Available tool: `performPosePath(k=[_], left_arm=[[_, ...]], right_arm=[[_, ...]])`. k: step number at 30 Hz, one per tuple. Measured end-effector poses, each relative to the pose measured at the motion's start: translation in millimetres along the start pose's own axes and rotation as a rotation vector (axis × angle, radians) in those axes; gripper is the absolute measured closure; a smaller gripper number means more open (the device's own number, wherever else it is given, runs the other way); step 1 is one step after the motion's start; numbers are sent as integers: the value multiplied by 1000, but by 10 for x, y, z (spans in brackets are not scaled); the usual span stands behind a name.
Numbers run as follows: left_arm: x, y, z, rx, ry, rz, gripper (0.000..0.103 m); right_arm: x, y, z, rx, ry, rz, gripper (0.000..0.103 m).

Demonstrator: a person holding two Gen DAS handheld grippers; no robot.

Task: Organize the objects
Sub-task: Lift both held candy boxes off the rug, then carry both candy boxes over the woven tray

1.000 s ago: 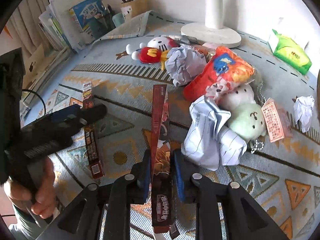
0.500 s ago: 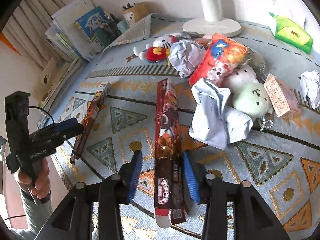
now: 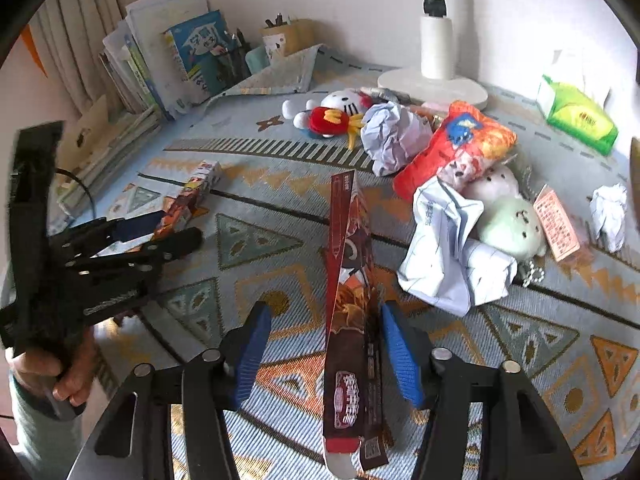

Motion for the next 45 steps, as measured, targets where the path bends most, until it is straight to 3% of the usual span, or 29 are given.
performPosePath(k=[2, 6, 9, 15, 18, 22, 25, 31, 35, 39, 45], left_arm=[[-20, 39, 3, -16, -9, -11, 86], [-100, 59, 20, -88, -30, -132, 88], [-244, 21, 34, -94, -53, -179, 88], [-463, -79, 35, -87, -73, -221, 88], [-546, -130, 44, -71, -82, -213, 88], [-635, -286, 77, -40, -86, -217, 88], [-710, -468, 156, -2, -96, -225, 88], [-919, -1100, 458, 137, -146, -243, 88], [-1064, -1764, 769, 234, -161, -354, 88], [-1184, -2339, 1088, 305, -192, -394, 88], [-1276, -3276, 1458, 424, -229, -437, 88]], right_arm=[[22, 22, 29, -18, -1, -41, 77], [-30, 178, 23, -31, -1, 31, 86], [-184, 339, 10, -41, -32, 130, 87], [-471, 323, -2, -2, -82, 159, 87], [-606, 184, -63, 34, -107, 147, 87], [-870, -54, -153, 119, -153, 194, 87], [-1062, -298, -218, 168, -189, 161, 87], [-1555, -870, -324, 257, -299, 86, 87], [-1896, -1402, -395, 323, -359, -38, 87], [-2267, -1926, -415, 386, -419, -131, 87], [-2579, -2801, -487, 569, -500, -175, 87]])
Point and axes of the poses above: each gripper's, at about its wrist camera, not at the fingertips, and x roughly the way its jaws point, y to its left, z to its top, the point moved 10 cm from there along x, roughly the way its jaws point, and after that the axes turned 7 degrees about y, right-handed, at the moved point
